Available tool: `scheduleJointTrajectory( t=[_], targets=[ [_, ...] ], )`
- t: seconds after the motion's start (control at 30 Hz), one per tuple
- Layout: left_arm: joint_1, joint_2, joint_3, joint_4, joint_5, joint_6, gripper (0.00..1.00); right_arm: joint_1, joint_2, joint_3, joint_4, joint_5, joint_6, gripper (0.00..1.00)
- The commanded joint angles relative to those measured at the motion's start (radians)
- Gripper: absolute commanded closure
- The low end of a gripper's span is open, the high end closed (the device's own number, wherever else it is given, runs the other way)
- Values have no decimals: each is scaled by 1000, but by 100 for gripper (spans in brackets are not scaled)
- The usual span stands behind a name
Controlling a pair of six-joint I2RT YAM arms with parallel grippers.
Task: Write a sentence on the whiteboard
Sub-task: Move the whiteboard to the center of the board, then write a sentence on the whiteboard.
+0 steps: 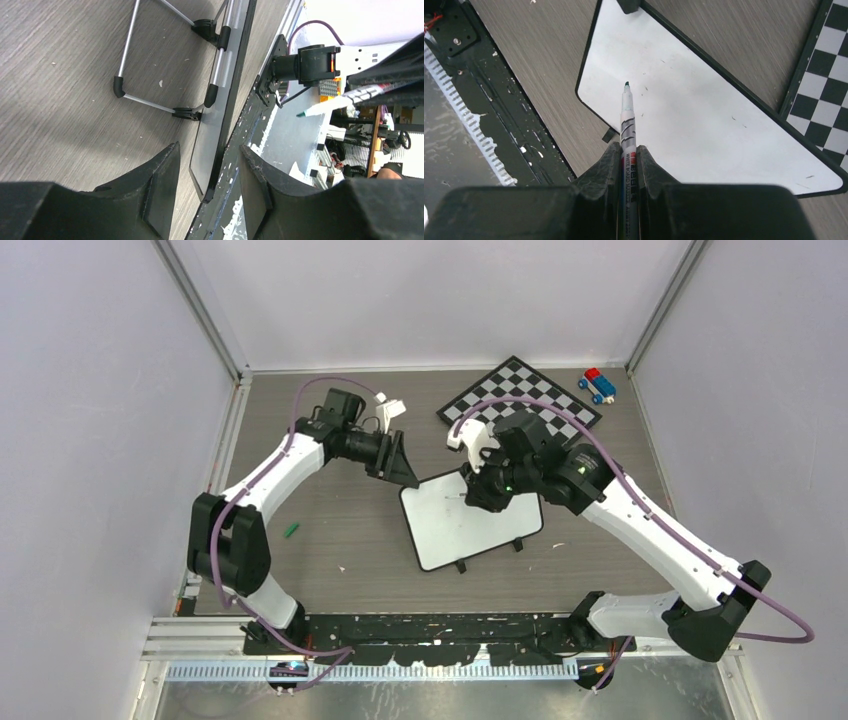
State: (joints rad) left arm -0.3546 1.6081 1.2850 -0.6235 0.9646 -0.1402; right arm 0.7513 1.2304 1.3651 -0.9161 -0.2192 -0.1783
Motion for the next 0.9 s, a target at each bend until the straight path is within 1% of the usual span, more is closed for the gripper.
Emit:
scheduleJointTrajectory(
  t=[0.0, 0.1, 0.13, 0.17, 0.23, 0.33, 0.37, 0.4, 0.53, 0.67, 0.77, 0.87],
  targets=[
    [-10, -28, -8, 54, 2, -15, 52, 34, 3, 47, 51, 52, -38, 100],
    [-38, -9, 10, 31, -16, -1, 51, 33, -4, 28, 55, 34, -35, 100],
    [-52, -6, 13, 26, -26, 0, 53, 33, -10, 19, 56, 33, -33, 100],
    [-65, -6, 7, 31, -34, -5, 57, 34, -19, 10, 59, 42, -31, 100],
    [-92, -22, -51, 94, -52, -59, 68, 34, -35, -6, 62, 70, -30, 100],
    [-99, -80, -172, 282, -113, -196, 90, 27, -44, -10, 54, 101, -25, 100],
    [-99, -98, -200, 319, -136, -233, 96, 16, -46, -9, 57, 87, -12, 100],
    [-99, -114, -219, 343, -154, -255, 100, 3, -48, -8, 68, 81, 14, 100],
    [-99, -155, -254, 389, -209, -334, 100, -54, -60, -14, 95, 67, 107, 100],
    [-99, -167, -268, 383, -278, -319, 100, -66, -75, -33, 107, 59, 127, 100],
    [-96, -174, -284, 398, -347, -313, 100, -65, -82, -60, 113, 53, 73, 100],
    [-97, -178, -310, 438, -357, -321, 100, -65, -106, -87, 133, 28, 53, 100]
  ],
)
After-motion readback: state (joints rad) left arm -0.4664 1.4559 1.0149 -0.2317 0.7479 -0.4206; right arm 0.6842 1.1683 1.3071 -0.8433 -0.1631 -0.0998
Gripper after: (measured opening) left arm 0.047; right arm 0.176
